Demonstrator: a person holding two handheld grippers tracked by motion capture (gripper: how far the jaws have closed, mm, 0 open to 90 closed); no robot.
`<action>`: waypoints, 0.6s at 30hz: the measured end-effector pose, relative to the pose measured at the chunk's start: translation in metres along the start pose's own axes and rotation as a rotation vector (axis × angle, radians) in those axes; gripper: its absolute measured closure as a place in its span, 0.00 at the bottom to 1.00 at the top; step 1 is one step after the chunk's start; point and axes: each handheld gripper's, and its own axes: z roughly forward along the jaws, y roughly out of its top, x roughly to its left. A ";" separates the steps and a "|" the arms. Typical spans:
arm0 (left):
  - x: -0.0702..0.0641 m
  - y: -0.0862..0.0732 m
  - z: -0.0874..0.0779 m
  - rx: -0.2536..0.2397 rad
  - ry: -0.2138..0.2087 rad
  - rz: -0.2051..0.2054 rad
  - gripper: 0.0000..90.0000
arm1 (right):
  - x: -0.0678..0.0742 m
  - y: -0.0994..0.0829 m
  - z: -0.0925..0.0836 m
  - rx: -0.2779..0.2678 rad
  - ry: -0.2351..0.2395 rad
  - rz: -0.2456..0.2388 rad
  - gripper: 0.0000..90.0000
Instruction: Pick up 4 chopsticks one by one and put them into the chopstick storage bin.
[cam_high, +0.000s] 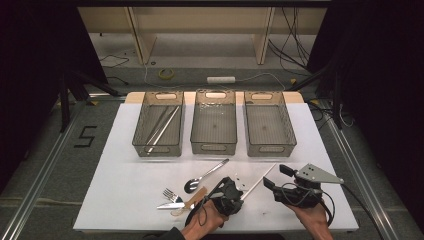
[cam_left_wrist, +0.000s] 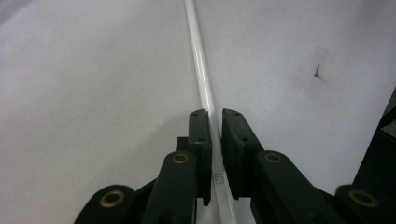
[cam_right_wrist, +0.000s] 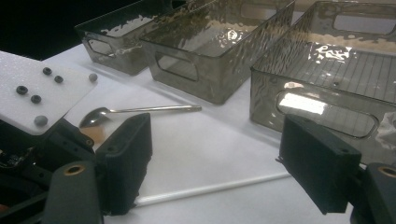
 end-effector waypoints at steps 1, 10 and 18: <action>0.000 0.000 0.000 -0.001 -0.001 -0.004 0.91 | 0.000 0.000 0.000 0.001 -0.001 0.000 0.29; 0.000 0.000 0.000 -0.007 -0.003 -0.007 0.92 | 0.000 0.000 0.000 0.001 0.000 0.001 0.29; 0.003 0.000 -0.001 -0.020 -0.012 -0.007 0.93 | 0.000 0.000 0.000 -0.003 0.000 -0.002 0.29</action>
